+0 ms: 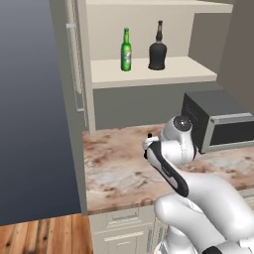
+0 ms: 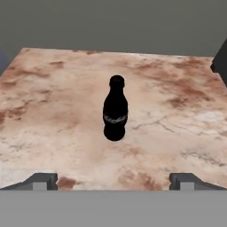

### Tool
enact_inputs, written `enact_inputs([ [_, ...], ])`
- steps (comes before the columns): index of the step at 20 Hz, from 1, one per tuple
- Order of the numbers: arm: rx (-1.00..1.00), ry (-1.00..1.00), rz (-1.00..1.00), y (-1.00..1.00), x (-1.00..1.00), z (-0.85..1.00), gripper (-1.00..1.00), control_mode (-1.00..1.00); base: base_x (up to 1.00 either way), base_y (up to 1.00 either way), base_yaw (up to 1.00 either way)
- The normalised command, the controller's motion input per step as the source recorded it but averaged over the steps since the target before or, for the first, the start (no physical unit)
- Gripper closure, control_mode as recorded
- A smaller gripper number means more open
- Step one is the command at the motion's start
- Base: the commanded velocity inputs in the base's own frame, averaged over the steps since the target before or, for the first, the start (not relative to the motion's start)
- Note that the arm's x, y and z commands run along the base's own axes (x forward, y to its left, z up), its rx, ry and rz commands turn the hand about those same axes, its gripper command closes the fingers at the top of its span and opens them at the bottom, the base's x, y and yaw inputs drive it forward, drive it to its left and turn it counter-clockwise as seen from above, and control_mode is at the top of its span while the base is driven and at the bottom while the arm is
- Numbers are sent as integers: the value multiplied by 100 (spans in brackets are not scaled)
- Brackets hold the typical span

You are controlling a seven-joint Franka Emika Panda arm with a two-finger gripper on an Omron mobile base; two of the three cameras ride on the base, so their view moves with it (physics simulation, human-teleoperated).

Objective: Sort all alcoholic drinks to one cabinet, and non-alcoholic drinks to the other.

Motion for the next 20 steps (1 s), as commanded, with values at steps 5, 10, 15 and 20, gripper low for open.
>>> enact_inputs([
  [5, 0, 0, 0, 0, 17, -9, -100, -100, 0, 0, 0],
  [10, 0, 0, 0, 0, 18, -7, -100, -100, 0, 0, 0],
  [15, 0, 0, 0, 0, 21, -7, -100, -100, 0, 0, 0],
  [20, 0, 0, 0, 0, 23, -9, -100, -100, 0, 0, 0],
])
